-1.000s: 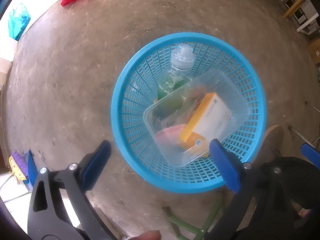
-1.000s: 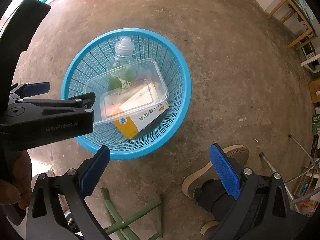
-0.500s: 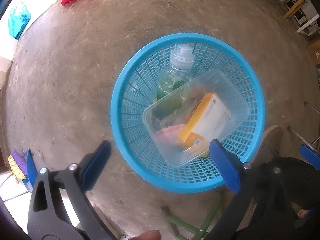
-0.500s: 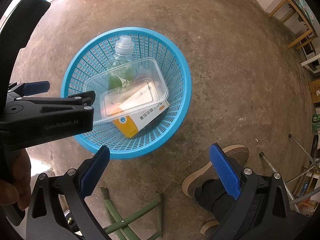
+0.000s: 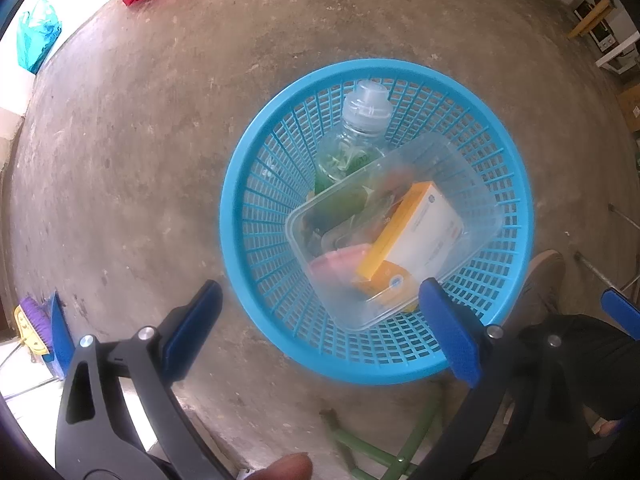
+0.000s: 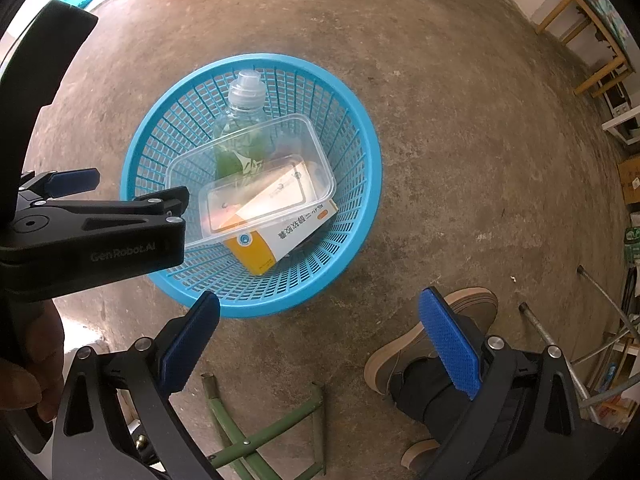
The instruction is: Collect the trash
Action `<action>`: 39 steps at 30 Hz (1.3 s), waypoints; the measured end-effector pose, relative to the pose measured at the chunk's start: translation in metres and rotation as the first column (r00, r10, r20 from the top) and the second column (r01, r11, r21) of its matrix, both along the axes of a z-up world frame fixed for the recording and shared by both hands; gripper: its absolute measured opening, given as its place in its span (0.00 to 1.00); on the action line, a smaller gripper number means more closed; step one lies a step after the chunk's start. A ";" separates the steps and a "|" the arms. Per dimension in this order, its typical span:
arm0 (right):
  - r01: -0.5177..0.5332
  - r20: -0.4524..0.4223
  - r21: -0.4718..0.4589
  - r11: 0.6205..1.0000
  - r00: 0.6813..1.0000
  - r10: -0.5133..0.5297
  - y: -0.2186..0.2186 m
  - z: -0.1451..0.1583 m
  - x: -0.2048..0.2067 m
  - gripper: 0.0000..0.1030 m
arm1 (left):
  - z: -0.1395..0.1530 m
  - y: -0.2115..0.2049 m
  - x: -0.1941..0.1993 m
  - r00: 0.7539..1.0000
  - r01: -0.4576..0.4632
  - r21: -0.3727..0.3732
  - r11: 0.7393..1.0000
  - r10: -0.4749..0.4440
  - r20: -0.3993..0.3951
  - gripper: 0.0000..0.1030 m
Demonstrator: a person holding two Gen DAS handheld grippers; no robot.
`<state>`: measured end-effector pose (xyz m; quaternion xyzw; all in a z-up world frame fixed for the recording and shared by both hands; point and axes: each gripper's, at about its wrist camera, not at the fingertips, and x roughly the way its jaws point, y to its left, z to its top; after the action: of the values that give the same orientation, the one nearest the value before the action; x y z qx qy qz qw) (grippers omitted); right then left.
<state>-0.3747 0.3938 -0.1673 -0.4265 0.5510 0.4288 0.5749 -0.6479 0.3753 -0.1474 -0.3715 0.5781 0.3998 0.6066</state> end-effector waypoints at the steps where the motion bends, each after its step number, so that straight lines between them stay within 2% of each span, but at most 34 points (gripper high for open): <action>1: 0.000 0.000 -0.001 1.000 1.000 0.000 0.000 0.000 0.000 0.94 | -0.001 0.000 0.000 1.000 0.001 -0.004 1.000 -0.001 0.004 0.92; 27: -0.004 -0.002 -0.007 1.000 1.000 0.004 0.000 -0.001 -0.001 0.94 | -0.007 -0.003 -0.009 0.999 -0.019 -0.052 0.998 0.021 0.044 0.92; 39: 0.002 0.002 -0.006 1.000 1.000 -0.002 0.001 -0.001 -0.001 0.94 | -0.007 -0.001 -0.011 0.999 -0.021 -0.046 0.999 0.023 0.042 0.92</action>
<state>-0.3760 0.3948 -0.1687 -0.4279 0.5523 0.4261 0.5747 -0.6585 0.3740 -0.1541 -0.4000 0.5699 0.3851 0.6058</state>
